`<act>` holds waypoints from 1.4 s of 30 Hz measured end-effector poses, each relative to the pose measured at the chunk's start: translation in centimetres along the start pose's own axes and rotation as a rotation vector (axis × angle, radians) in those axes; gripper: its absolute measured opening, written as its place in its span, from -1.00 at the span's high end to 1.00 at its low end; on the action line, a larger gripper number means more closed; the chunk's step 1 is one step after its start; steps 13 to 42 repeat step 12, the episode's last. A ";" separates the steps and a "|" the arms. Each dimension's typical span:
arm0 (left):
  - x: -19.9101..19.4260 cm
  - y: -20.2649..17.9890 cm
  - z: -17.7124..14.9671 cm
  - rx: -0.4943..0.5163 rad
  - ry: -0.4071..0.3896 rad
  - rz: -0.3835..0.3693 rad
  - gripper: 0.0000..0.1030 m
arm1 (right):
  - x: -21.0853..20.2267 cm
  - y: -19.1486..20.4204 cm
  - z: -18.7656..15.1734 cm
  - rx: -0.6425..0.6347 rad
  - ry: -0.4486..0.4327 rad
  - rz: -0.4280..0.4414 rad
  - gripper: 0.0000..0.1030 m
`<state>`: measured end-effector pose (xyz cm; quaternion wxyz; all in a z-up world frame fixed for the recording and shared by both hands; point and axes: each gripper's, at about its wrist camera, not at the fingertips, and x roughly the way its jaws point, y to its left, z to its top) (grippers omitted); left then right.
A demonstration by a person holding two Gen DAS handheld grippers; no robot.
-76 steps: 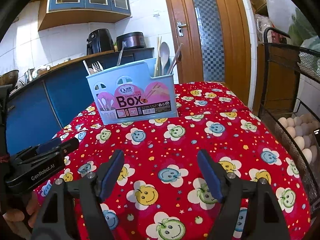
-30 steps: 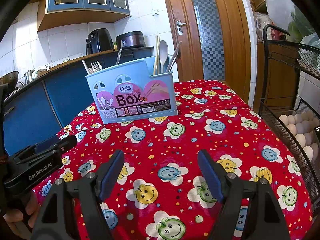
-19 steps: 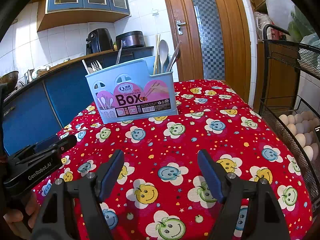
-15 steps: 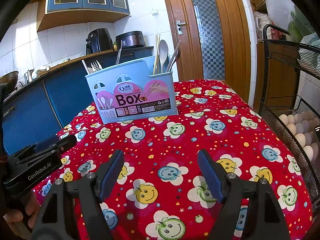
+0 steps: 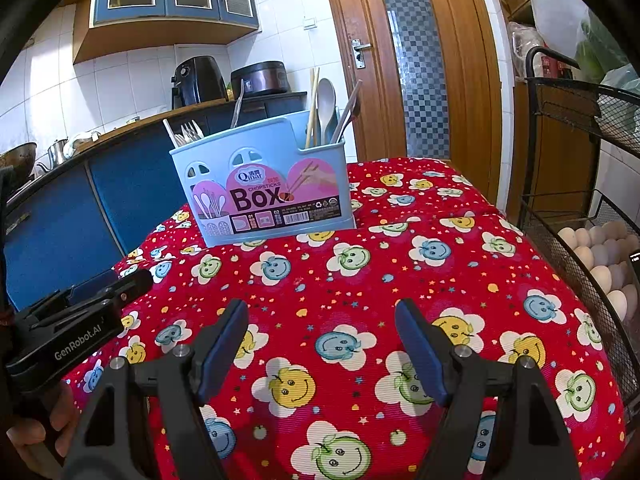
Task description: Organize utensils
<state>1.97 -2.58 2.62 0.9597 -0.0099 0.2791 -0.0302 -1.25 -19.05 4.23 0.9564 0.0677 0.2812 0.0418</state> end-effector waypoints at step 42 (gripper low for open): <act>0.0 -0.2 0.1 0.004 0.001 0.000 -0.05 | 0.0 0.0 0.0 0.001 0.000 0.000 -0.51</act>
